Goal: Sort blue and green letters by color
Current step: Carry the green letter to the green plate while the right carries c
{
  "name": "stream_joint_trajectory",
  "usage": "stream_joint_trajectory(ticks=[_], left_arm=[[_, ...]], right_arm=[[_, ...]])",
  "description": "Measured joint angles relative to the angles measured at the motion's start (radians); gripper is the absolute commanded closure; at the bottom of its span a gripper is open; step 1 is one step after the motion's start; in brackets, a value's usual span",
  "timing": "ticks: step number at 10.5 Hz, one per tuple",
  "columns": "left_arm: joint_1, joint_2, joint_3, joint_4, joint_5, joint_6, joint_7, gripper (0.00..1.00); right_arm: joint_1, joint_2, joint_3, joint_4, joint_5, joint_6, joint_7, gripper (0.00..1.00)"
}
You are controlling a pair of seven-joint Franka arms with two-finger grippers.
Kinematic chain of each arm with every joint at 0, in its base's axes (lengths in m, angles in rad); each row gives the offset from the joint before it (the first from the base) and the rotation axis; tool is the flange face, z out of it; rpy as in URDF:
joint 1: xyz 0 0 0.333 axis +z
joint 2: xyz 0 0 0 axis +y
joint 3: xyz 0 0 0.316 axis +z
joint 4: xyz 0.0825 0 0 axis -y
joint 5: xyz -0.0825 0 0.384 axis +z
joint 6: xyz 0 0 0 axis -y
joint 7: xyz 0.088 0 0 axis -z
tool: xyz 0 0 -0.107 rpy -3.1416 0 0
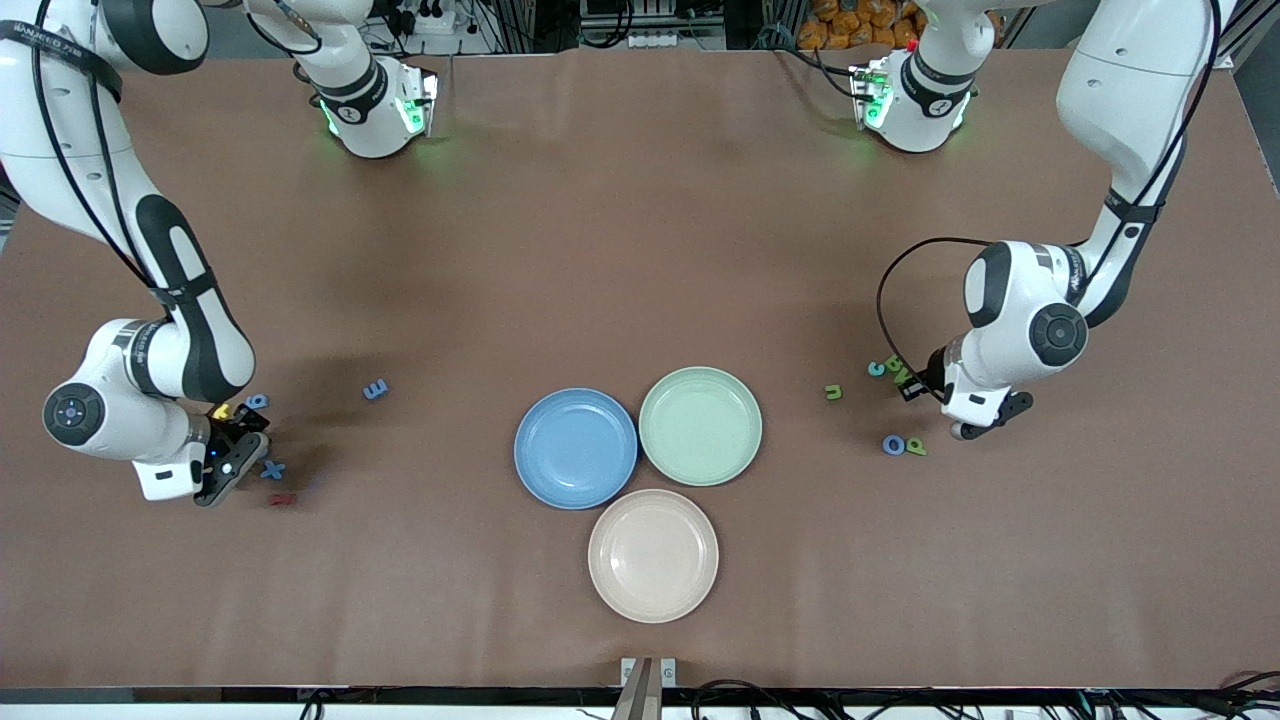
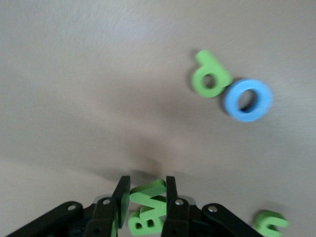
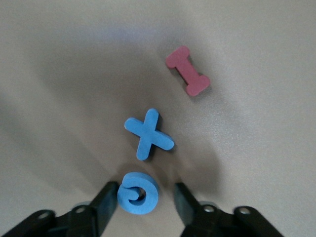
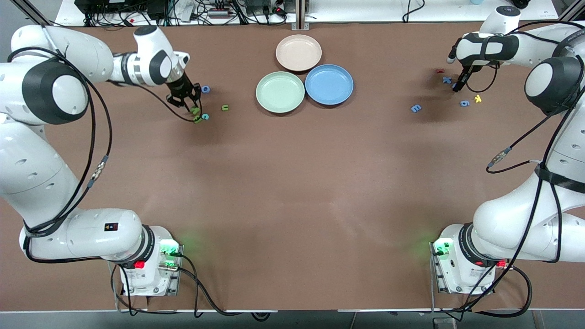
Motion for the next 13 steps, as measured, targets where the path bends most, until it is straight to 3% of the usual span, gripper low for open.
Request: stream_joint_trajectory(ticks=[3, 5, 7, 11, 12, 13], left_arm=[[-0.058, -0.025, -0.023, 0.149, 0.011, -0.138, -0.003, 1.0], [-0.149, -0.028, -0.032, 0.218, 0.011, -0.158, -0.021, 1.0], [-0.237, -0.013, -0.034, 0.26, 0.011, -0.161, -0.027, 1.0], [-0.373, 0.129, -0.035, 0.398, 0.011, -0.16, -0.142, 0.98], [-0.403, 0.176, -0.035, 0.444, 0.011, -0.158, -0.18, 0.64], [-0.426, 0.216, -0.034, 0.489, 0.011, -0.158, -0.203, 0.01]], right_arm=[[0.001, -0.002, 0.002, 0.024, 0.001, -0.009, 0.002, 1.0], [0.003, 0.001, 0.002, 0.046, 0.002, -0.024, 0.026, 1.0], [0.013, 0.001, 0.011, 0.109, 0.003, -0.121, 0.109, 1.0], [0.11, -0.002, 0.019, 0.242, 0.005, -0.326, 0.4, 1.0], [0.137, -0.003, 0.022, 0.251, 0.011, -0.338, 0.483, 1.0], [0.162, -0.002, 0.024, 0.258, 0.042, -0.34, 0.553, 1.0]])
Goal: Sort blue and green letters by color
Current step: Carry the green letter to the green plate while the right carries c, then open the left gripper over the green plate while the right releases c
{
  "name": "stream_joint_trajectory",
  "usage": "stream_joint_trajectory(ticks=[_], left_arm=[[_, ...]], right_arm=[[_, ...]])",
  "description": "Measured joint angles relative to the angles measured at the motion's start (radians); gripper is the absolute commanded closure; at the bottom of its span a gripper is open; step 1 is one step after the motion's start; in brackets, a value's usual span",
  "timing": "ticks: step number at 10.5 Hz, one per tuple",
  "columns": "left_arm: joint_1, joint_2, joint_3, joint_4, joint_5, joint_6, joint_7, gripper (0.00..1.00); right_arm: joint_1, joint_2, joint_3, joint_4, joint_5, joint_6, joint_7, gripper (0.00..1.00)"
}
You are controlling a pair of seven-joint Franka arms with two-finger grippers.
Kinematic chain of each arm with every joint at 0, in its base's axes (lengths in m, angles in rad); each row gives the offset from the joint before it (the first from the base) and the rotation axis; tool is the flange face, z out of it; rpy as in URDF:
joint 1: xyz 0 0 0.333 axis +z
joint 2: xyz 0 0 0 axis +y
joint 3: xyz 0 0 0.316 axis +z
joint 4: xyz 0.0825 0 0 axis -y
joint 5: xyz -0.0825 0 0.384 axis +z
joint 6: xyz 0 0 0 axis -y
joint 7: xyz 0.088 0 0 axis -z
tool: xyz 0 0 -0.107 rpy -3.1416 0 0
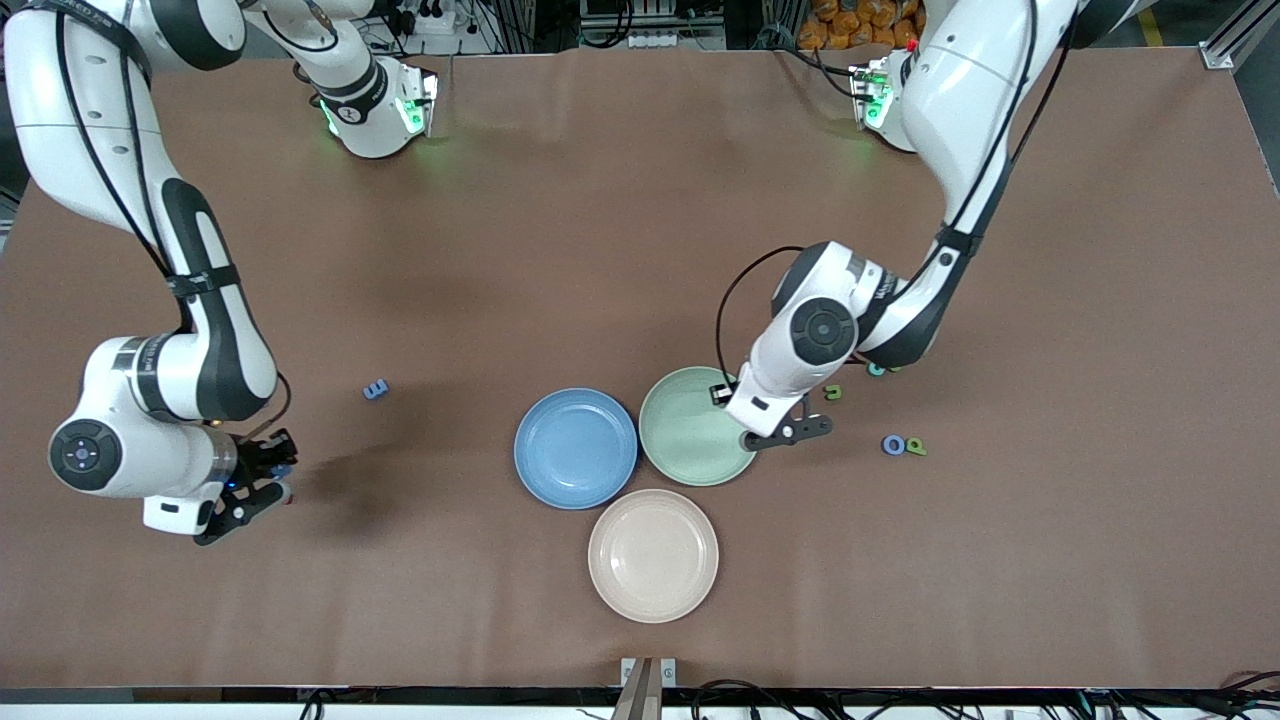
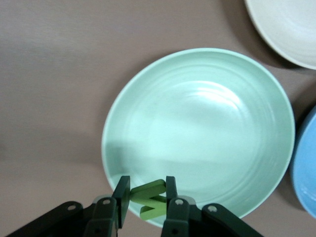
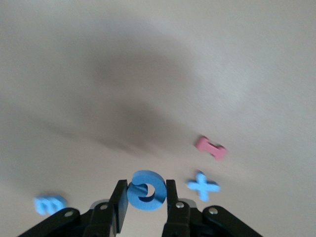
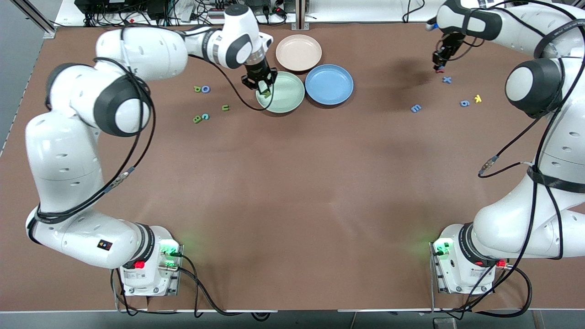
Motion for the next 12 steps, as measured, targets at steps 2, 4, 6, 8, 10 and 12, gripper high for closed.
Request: stream_joint_trajectory(ticks=[2, 4, 6, 8, 10, 12], left_arm=[[-0.007, 0.047, 0.003, 0.051, 0.0, 0.0, -0.009, 0.0], [0.001, 0.051, 0.007, 0.069, 0.0, 0.0, -0.009, 0.0], [0.038, 0.037, 0.012, 0.076, 0.001, -0.028, 0.021, 0.0], [0.099, 0.011, 0.016, 0.079, 0.003, -0.112, 0.13, 0.0], [0.158, -0.016, 0.016, 0.049, 0.015, -0.165, 0.26, 0.0], [0.163, -0.053, 0.012, -0.021, 0.077, -0.163, 0.301, 0.0]], right_arm=[[0.055, 0.0, 0.003, 0.03, 0.086, -0.016, 0.125, 1.0], [0.136, 0.0, 0.007, 0.063, 0.171, -0.021, 0.323, 1.0], [0.229, 0.0, 0.01, 0.09, 0.254, -0.024, 0.472, 1.0], [0.308, 0.0, 0.009, 0.094, 0.38, -0.025, 0.6, 1.0], [0.383, 0.001, 0.009, 0.094, 0.439, 0.002, 0.752, 0.71], [0.448, 0.002, 0.008, 0.094, 0.447, 0.038, 0.874, 0.0]])
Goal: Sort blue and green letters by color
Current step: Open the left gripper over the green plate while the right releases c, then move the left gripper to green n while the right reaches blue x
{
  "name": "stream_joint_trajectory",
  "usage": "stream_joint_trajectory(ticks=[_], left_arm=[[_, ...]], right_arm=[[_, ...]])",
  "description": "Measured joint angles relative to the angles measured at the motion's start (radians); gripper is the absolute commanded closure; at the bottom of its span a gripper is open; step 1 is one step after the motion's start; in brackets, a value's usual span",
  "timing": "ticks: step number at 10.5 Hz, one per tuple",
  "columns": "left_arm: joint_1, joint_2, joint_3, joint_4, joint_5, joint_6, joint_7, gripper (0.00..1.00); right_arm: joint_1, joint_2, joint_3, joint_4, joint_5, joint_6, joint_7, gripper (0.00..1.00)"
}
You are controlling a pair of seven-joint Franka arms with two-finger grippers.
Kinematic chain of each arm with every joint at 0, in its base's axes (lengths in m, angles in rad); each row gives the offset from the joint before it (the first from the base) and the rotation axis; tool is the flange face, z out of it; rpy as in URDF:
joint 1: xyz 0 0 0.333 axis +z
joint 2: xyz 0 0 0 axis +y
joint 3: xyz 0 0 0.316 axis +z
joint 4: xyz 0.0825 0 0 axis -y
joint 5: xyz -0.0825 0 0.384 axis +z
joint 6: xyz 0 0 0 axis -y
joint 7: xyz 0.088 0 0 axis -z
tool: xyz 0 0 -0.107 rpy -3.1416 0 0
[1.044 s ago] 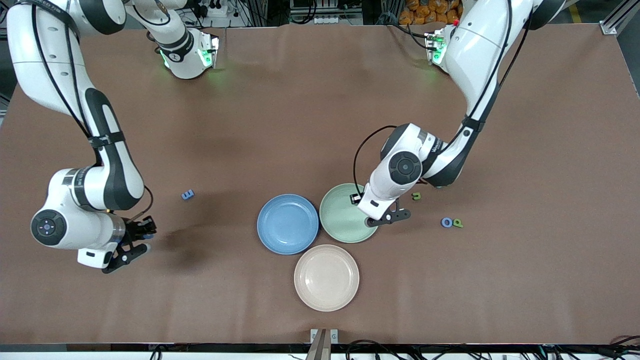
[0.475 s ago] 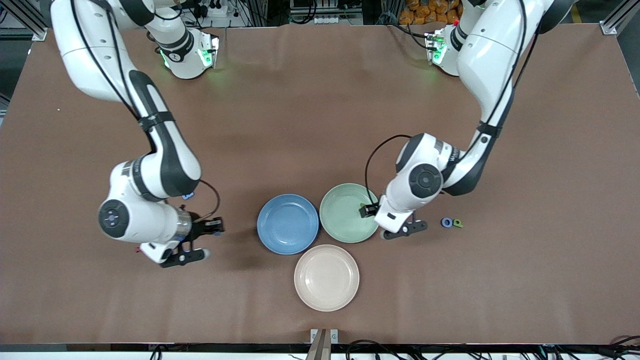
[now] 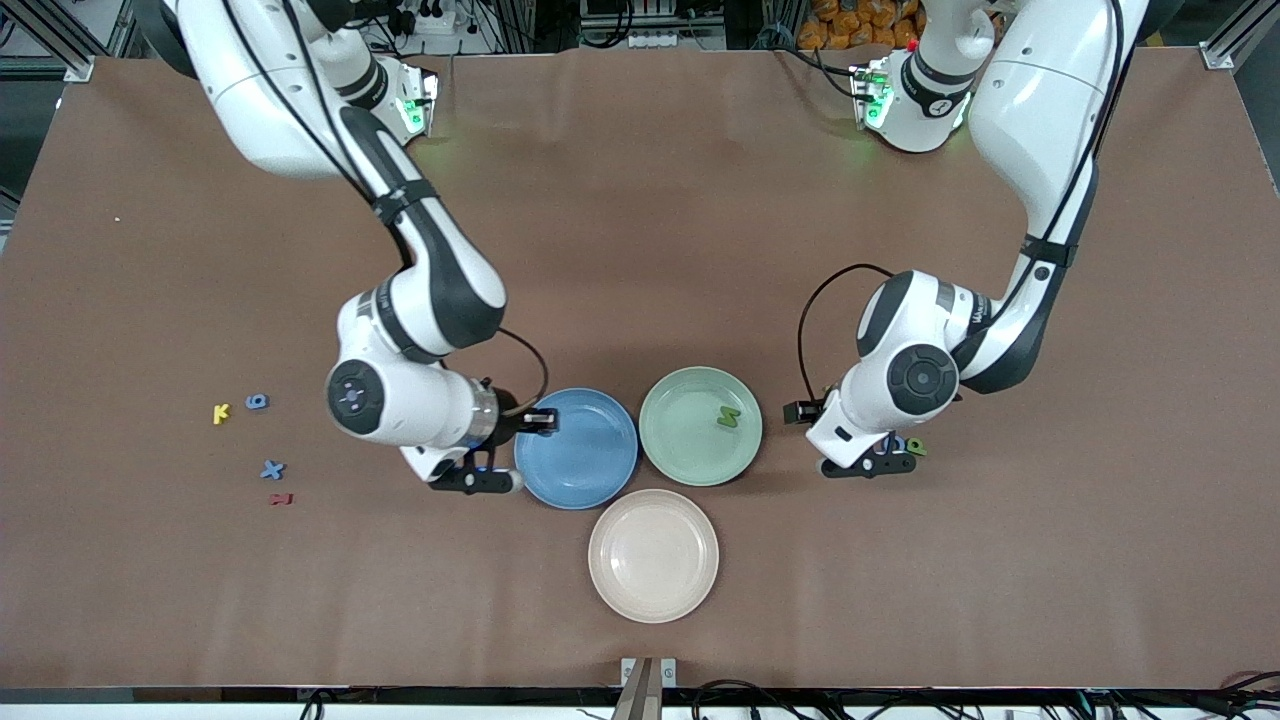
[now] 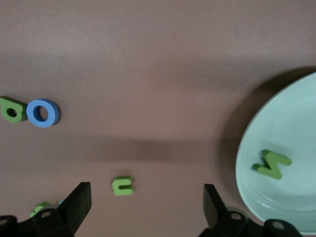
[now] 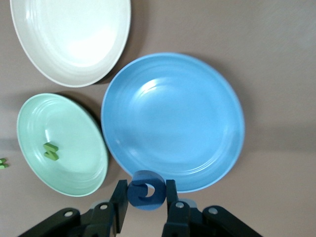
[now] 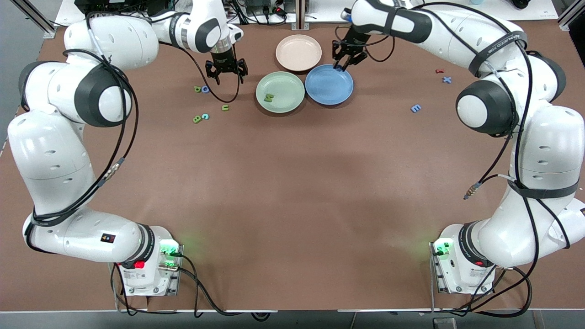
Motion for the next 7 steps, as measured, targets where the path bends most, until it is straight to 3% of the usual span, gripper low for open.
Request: stream_joint_trajectory(ticks=[2, 4, 7], left_arm=[[0.011, -0.05, 0.0, -0.117, 0.016, 0.109, 0.0, 0.0], [0.037, -0.1, 0.001, -0.278, 0.016, 0.27, -0.001, 0.07], [0.058, -0.129, 0.001, -0.416, 0.016, 0.409, -0.024, 0.14]], right_arm=[[0.021, 0.001, -0.002, 0.0, 0.0, 0.006, 0.039, 0.0], [0.008, 0.002, -0.014, 0.0, 0.001, 0.006, 0.039, 0.0], [-0.038, 0.002, -0.026, -0.001, 0.0, -0.006, -0.025, 0.0]])
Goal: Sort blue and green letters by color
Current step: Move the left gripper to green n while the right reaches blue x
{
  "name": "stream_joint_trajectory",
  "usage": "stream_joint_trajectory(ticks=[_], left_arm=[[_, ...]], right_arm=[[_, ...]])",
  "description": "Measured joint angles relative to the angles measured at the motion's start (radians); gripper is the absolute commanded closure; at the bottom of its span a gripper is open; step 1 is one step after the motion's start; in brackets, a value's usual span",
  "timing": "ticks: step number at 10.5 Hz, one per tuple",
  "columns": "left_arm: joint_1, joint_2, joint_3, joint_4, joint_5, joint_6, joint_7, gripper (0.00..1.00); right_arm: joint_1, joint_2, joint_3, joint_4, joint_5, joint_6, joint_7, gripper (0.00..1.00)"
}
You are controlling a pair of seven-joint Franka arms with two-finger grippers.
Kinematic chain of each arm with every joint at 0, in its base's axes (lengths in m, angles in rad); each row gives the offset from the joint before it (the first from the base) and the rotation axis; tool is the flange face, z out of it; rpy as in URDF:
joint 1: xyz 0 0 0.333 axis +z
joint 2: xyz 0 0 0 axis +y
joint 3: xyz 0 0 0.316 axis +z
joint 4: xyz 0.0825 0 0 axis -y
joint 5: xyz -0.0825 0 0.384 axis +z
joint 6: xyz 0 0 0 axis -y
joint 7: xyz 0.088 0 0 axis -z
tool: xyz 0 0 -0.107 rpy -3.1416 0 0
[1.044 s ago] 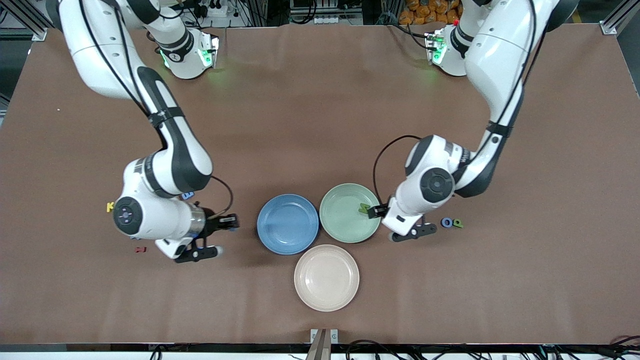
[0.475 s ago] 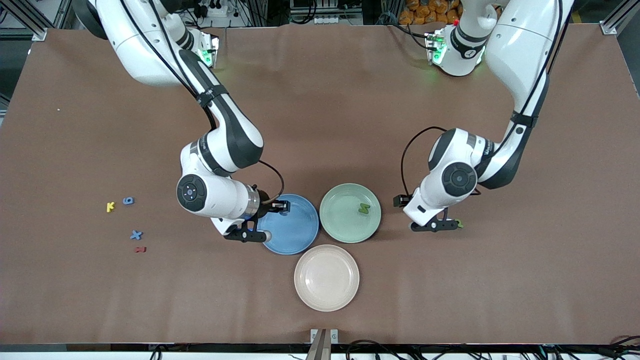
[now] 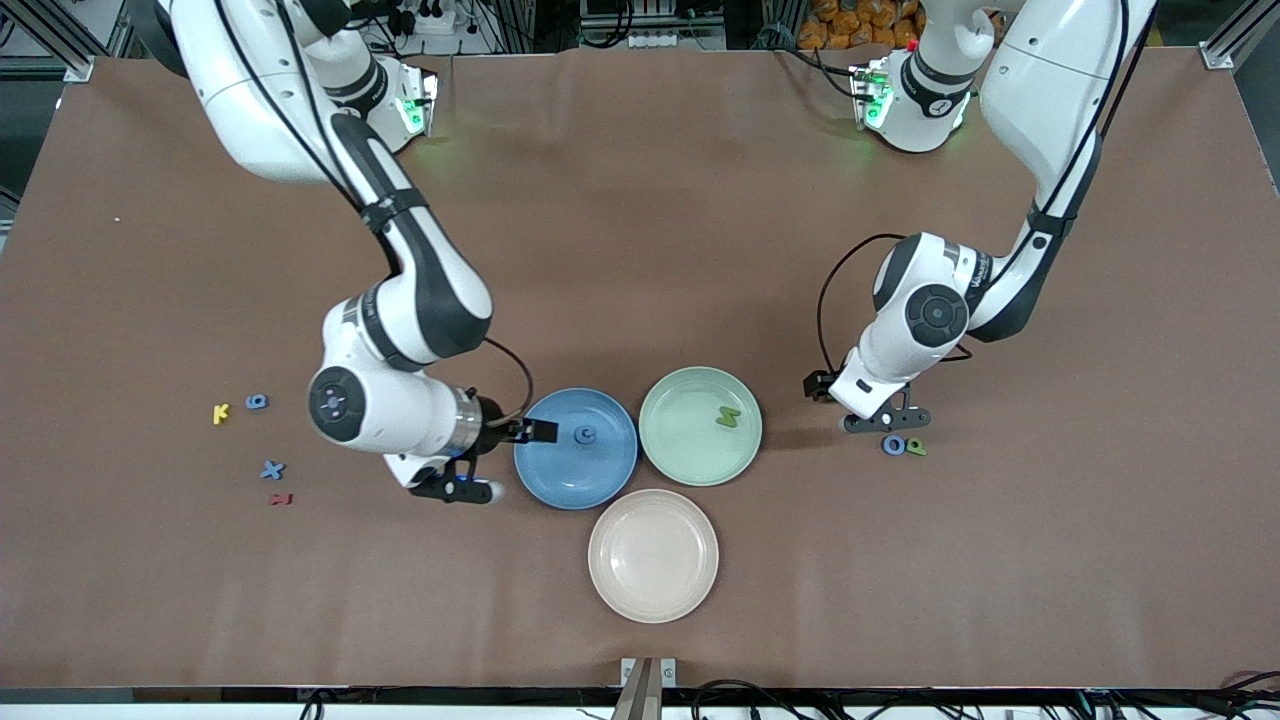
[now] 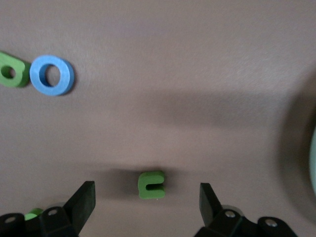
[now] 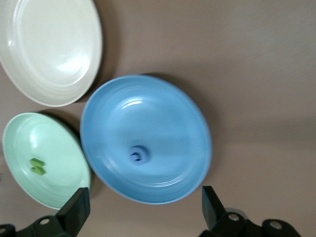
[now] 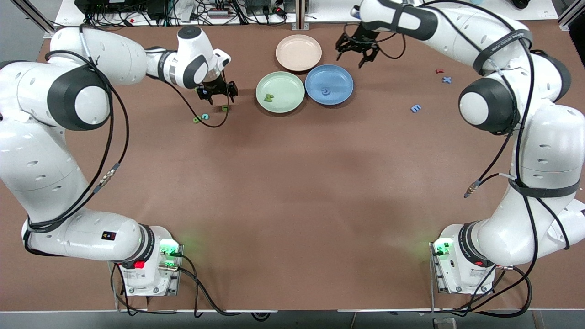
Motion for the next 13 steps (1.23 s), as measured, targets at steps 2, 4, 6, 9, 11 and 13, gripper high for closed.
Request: stream_joint_trajectory(ticks=[2, 4, 6, 9, 11, 13], left_arm=[[-0.004, -0.001, -0.002, -0.034, 0.0, 0.027, -0.019, 0.2], [-0.005, -0.002, -0.002, -0.043, 0.002, 0.035, -0.023, 0.37], [-0.006, -0.001, -0.002, -0.049, 0.003, 0.035, -0.024, 0.39], [-0.004, 0.001, 0.001, -0.051, 0.003, 0.035, -0.026, 0.4], [0.001, 0.007, 0.005, -0.047, 0.003, 0.038, -0.026, 0.43], [0.001, 0.014, 0.011, -0.039, 0.003, 0.041, -0.027, 0.51]], right_arm=[[-0.098, 0.0, -0.007, -0.001, -0.002, -0.098, -0.155, 0.0], [-0.214, 0.0, -0.012, -0.001, -0.095, -0.184, -0.338, 0.0], [-0.301, 0.001, -0.014, -0.004, -0.18, -0.236, -0.489, 0.0], [-0.377, 0.004, -0.028, -0.029, -0.357, -0.194, -0.51, 0.0], [-0.381, 0.006, -0.045, -0.066, -0.441, -0.108, -0.424, 0.0], [-0.393, 0.005, -0.05, -0.128, -0.452, -0.021, -0.396, 0.0]])
